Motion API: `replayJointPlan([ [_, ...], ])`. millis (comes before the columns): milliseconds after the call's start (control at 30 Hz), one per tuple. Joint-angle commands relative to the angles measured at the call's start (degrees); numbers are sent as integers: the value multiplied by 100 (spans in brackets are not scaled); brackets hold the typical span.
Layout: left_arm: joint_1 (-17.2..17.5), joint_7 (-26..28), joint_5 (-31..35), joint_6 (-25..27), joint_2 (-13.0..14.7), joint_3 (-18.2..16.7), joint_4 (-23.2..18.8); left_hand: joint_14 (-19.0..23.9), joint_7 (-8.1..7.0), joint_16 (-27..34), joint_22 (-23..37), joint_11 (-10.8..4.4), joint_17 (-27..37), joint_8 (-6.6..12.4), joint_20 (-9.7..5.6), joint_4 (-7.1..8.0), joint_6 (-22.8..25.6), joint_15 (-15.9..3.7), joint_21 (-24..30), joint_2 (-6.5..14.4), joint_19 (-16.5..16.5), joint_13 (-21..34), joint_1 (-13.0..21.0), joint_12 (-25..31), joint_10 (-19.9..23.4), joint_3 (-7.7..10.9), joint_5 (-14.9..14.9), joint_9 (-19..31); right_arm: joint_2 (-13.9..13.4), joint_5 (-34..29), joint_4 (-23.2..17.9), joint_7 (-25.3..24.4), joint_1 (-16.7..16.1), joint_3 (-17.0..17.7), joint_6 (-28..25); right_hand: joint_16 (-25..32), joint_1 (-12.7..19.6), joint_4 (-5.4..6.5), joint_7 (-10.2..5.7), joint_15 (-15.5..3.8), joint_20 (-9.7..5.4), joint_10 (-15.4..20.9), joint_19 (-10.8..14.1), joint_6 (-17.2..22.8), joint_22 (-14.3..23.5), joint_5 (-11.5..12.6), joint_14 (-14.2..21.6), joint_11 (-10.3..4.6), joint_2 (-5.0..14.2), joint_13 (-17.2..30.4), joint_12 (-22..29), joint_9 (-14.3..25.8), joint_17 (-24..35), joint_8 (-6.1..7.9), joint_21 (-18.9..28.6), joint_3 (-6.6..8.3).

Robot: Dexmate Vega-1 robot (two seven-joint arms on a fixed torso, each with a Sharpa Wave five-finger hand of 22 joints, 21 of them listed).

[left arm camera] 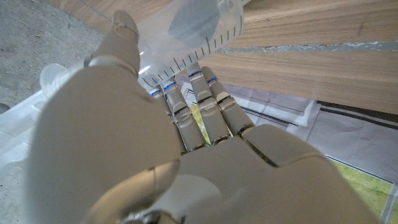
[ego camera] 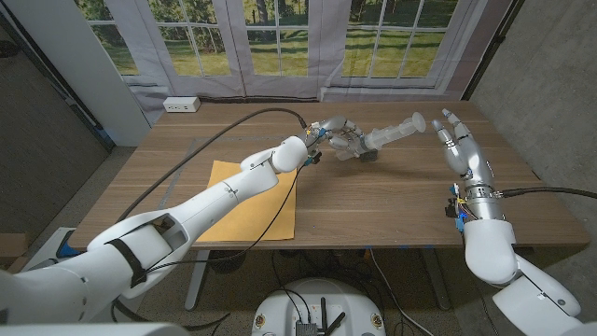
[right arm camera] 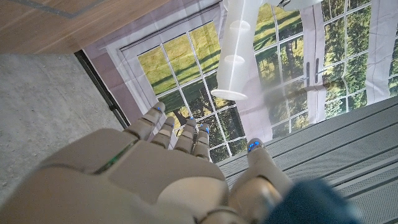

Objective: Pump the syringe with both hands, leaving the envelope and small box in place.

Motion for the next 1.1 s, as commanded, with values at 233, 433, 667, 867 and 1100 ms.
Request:
replayJointPlan([
  [233,63,-135,-205,45,34,-14,-107,598,56,24,30,-285,6,32,-800,14,384,-1167,32,687,50,68,72,48,307,40,27,109,-3,-627,-358,191,-248,-118,-274,-49,-67,-52,13,-222,-29,99,-214,144,7,-45,-200,-141,158,0,26,15,-7,30,-6,-1],
  [433,59,-122,-202,30,33,-14,-93,602,62,25,30,-284,6,30,-801,13,384,-1167,31,690,50,68,69,46,301,40,27,110,-10,-753,-335,208,-208,-174,-273,-51,-68,-68,37,-217,-36,154,-247,193,7,-52,-243,-153,149,-3,36,15,-18,37,13,-3],
  [667,63,-136,-221,21,31,-14,-86,610,76,26,30,-282,7,33,-802,12,400,-1167,30,695,54,70,61,54,320,40,26,111,-63,-808,-323,303,-168,-191,-250,-45,-52,-92,34,-170,-44,200,-260,231,7,-57,-263,-168,157,-4,41,16,-33,37,33,8],
  [867,69,-137,-229,24,28,-12,-83,606,74,24,30,-282,5,29,-803,8,395,-1167,30,690,57,69,59,54,322,38,25,111,-57,-819,-324,331,-152,-212,-223,-36,-41,-104,32,-174,-55,253,-261,259,7,-59,-267,-170,176,-5,52,17,-40,39,46,20],
  [1100,67,-141,-232,4,22,-6,-68,617,64,27,30,-283,7,29,-803,8,400,-1167,29,702,59,70,56,57,332,43,27,113,-71,-916,-308,312,-153,-246,-194,-32,-25,-119,21,-169,-58,280,-246,292,6,-60,-280,-170,198,-5,53,17,-48,43,61,37],
])
